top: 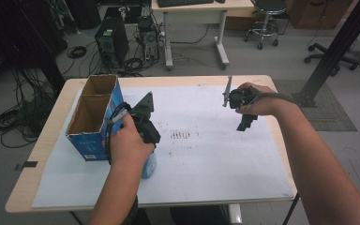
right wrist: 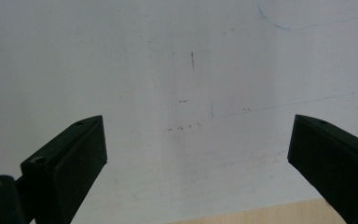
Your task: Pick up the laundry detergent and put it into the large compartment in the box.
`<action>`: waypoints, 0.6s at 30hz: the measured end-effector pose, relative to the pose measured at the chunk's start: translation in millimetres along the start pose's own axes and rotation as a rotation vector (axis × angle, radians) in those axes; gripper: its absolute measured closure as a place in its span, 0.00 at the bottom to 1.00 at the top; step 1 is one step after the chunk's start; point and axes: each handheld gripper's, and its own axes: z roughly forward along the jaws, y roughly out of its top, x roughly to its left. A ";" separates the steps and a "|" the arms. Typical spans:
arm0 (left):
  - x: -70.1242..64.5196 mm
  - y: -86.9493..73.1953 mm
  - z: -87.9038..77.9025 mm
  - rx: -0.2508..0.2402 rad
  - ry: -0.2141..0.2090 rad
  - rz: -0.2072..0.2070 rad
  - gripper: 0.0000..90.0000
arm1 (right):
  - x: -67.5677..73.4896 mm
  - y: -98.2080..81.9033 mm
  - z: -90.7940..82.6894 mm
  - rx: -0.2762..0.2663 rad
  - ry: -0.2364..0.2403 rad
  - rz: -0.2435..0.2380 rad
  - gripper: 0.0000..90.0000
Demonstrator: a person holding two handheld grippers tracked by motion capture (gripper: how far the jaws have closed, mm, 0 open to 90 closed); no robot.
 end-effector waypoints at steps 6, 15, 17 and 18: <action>-4.0 -1.3 -16.4 -0.017 0.002 0.014 0.41 | -0.4 -1.2 -3.6 -0.004 -0.004 0.004 0.05; -4.4 -2.4 -51.2 -0.019 0.015 0.021 0.41 | -0.2 -2.9 -6.2 -0.007 -0.006 0.008 0.05; -3.3 -2.7 -56.7 -0.023 0.012 0.017 0.41 | 0.0 -2.6 -6.6 -0.007 -0.005 0.006 0.05; -0.7 -3.3 -66.5 -0.027 0.005 0.007 0.41 | 0.1 -2.3 -6.9 -0.005 -0.006 0.006 0.05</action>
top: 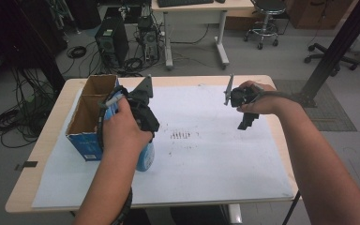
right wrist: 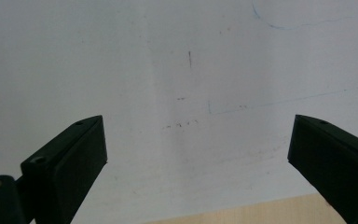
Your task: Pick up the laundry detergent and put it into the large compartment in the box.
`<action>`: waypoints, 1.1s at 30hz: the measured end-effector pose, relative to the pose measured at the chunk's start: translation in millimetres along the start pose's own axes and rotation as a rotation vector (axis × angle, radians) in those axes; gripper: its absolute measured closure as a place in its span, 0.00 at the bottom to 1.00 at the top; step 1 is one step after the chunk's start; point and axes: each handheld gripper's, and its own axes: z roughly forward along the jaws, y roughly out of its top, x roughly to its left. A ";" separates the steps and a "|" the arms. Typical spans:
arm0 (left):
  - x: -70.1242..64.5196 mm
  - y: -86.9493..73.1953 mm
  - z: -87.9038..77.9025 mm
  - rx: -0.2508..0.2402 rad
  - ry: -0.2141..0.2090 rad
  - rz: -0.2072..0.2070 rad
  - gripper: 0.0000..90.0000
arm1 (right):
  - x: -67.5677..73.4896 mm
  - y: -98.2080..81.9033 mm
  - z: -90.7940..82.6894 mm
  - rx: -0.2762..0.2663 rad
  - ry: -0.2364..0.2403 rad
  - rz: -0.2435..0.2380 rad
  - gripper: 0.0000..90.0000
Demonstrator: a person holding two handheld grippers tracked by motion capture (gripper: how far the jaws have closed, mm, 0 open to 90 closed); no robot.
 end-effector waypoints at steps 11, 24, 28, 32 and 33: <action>10.1 -2.6 -58.4 -0.007 0.017 -0.015 0.41 | 0.6 4.5 -4.9 -0.009 -0.009 -0.010 0.05; 22.3 -2.4 -108.5 -0.026 0.035 -0.027 0.41 | 0.6 6.5 -10.6 -0.008 -0.015 -0.015 0.05; 27.2 -1.4 -120.3 -0.022 0.036 -0.032 0.41 | 0.1 6.5 -11.5 -0.010 -0.016 -0.014 0.05; 34.6 -0.6 -127.9 -0.031 0.026 -0.043 0.41 | -0.3 6.0 -12.2 -0.008 -0.014 -0.008 0.05; 38.5 0.0 -130.4 -0.033 0.021 -0.048 0.41 | -0.5 5.8 -12.4 -0.007 -0.014 -0.008 0.05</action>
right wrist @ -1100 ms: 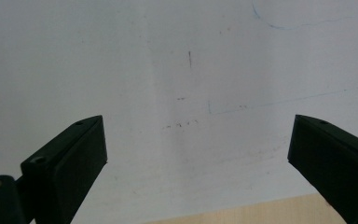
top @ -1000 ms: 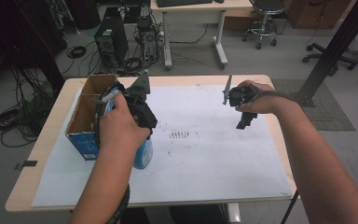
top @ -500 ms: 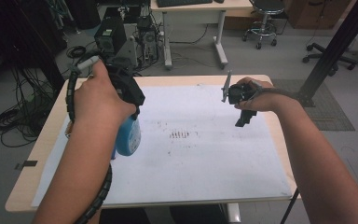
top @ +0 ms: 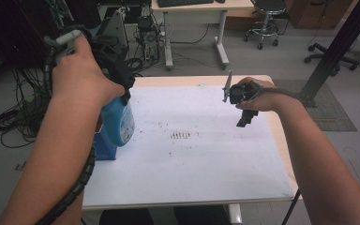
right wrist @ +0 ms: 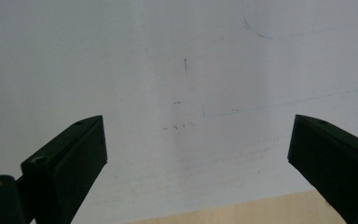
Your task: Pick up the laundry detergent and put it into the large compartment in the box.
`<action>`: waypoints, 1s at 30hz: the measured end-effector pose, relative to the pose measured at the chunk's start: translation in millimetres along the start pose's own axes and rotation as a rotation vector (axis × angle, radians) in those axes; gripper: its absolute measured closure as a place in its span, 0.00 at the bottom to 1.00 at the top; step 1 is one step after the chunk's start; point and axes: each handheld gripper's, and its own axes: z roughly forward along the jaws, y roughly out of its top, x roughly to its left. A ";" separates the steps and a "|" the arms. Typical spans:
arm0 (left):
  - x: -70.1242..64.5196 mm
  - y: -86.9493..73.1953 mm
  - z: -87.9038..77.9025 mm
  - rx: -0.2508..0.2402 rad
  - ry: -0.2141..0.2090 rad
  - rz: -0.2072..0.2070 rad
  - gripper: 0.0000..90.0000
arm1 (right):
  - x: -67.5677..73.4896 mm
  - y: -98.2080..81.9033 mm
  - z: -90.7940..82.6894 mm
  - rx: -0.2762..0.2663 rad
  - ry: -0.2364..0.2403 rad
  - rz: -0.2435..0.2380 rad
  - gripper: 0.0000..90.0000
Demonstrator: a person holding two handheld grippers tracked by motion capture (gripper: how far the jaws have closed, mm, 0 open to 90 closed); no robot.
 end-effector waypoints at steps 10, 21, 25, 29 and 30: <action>32.8 4.1 -19.8 -0.024 0.000 -0.047 0.41 | -2.3 1.2 -0.5 -0.012 0.000 0.011 0.05; 58.7 11.3 -43.0 -0.045 0.002 -0.078 0.41 | -3.7 4.7 3.1 0.001 0.005 0.021 0.05; 63.4 13.4 -47.1 -0.052 0.004 -0.081 0.41 | -3.8 5.6 3.8 0.004 0.007 0.025 0.05; 71.1 15.5 -51.6 -0.067 -0.005 -0.087 0.41 | -4.5 6.8 4.7 0.005 0.007 0.022 0.05; 74.1 16.4 -53.1 -0.075 -0.005 -0.092 0.41 | -4.7 7.4 4.7 0.004 0.007 0.021 0.05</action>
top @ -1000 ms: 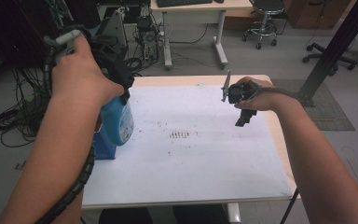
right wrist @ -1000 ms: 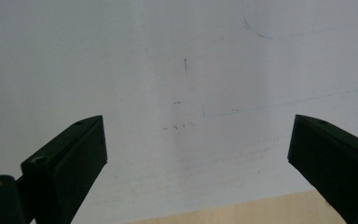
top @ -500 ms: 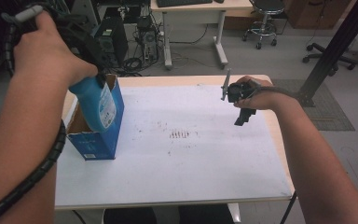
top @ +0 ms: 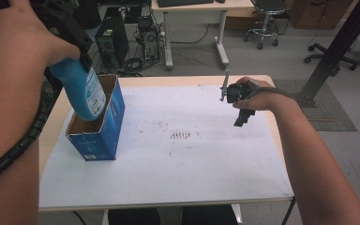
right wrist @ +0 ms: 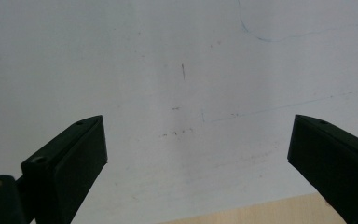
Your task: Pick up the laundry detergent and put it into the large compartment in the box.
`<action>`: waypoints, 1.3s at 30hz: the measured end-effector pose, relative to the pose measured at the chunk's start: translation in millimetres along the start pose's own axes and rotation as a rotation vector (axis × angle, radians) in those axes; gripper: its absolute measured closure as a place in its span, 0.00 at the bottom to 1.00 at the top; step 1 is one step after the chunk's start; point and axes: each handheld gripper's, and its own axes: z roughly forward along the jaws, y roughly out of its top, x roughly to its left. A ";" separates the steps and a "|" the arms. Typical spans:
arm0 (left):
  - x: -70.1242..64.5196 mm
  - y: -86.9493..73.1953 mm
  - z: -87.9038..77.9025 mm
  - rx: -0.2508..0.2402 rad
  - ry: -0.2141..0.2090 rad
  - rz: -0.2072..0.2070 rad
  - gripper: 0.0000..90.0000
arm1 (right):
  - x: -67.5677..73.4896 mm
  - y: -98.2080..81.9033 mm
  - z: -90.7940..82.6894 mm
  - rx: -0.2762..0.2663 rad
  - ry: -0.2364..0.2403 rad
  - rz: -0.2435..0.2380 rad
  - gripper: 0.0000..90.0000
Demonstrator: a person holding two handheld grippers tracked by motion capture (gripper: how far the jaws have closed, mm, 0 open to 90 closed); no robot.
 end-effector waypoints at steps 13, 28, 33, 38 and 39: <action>36.2 11.1 8.8 -0.008 0.001 -0.072 0.41 | 2.1 3.1 0.5 0.013 0.003 0.000 0.05; 55.3 18.5 33.0 -0.020 0.009 -0.095 0.41 | 1.8 7.3 2.6 0.019 0.000 -0.002 0.05; 56.0 21.9 42.1 -0.023 0.015 -0.097 0.41 | 1.4 6.4 3.7 0.022 0.000 0.000 0.05; 55.4 23.8 51.7 -0.018 0.008 -0.093 0.41 | 0.8 5.2 4.9 0.019 0.000 -0.003 0.05; 55.3 23.9 53.1 -0.015 0.007 -0.093 0.41 | 0.8 5.0 5.4 0.018 0.001 -0.003 0.05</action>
